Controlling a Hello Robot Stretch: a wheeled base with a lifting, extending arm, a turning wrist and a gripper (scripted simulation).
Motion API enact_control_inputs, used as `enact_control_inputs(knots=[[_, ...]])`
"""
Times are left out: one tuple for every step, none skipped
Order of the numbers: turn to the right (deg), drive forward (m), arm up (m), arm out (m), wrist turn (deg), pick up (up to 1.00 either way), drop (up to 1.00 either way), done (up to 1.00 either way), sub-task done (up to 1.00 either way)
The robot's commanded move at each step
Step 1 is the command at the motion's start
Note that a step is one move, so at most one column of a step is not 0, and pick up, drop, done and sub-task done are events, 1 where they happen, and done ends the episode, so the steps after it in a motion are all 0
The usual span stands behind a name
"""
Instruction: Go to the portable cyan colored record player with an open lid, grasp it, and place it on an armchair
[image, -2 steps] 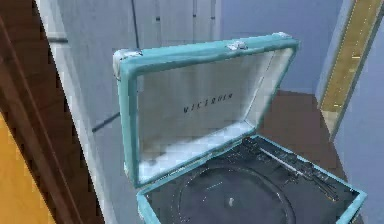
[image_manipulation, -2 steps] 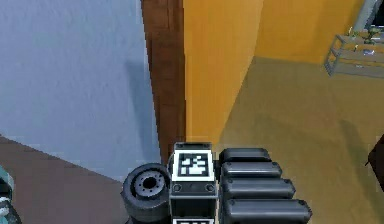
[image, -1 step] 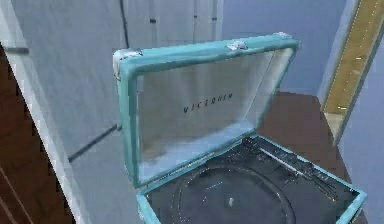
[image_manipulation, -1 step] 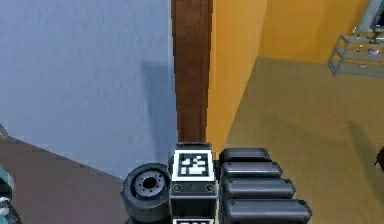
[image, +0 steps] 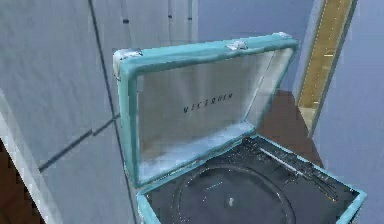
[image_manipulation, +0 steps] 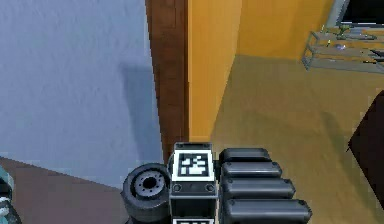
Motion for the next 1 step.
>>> enact_control_inputs(knots=[[0.0, 0.05, 0.00, 0.00, 0.0, 0.00, 0.00, 0.00, 0.00]])
